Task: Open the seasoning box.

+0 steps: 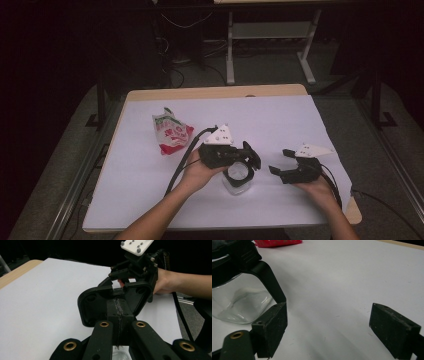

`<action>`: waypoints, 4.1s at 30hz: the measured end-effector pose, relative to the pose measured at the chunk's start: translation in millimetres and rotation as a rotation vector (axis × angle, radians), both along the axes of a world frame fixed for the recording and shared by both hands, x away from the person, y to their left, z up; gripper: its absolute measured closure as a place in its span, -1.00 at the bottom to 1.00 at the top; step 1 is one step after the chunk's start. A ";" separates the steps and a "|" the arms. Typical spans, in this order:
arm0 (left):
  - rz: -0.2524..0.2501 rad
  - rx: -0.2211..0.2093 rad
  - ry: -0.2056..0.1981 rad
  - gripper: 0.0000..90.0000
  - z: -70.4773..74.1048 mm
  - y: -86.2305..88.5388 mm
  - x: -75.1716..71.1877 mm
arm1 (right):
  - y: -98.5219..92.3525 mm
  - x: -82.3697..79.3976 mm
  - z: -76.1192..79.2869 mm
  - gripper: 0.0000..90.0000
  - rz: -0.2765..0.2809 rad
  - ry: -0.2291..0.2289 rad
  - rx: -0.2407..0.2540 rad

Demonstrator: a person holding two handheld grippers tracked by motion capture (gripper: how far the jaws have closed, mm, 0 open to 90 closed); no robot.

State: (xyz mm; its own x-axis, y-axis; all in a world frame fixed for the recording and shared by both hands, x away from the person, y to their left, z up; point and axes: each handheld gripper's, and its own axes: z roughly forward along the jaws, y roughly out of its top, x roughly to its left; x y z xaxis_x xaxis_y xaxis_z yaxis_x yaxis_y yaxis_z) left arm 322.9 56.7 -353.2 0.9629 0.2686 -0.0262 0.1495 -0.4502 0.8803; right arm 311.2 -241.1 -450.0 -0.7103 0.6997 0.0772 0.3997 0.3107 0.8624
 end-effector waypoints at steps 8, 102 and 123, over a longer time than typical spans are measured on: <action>-0.005 -0.001 -0.002 0.99 -0.1 -9.8 3.7 | 0.1 -0.2 0.2 -0.68 0.002 0.000 0.001; 0.051 0.133 0.119 1.00 -89.0 48.8 -37.4 | 2.4 -1.0 -1.2 -0.68 0.002 0.008 -0.009; 0.058 0.160 0.111 1.00 -87.1 47.0 -32.1 | -0.4 -4.9 0.0 -0.68 -0.005 0.008 -0.021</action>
State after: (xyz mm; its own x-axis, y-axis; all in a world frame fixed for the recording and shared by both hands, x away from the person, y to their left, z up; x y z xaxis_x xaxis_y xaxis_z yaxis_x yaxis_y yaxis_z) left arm 290.8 103.7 -440.3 0.9392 0.3329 -0.0842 0.2717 -0.5705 0.7751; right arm 306.3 -241.5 -450.0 -0.7060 0.7050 0.0680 0.4080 0.3263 0.8527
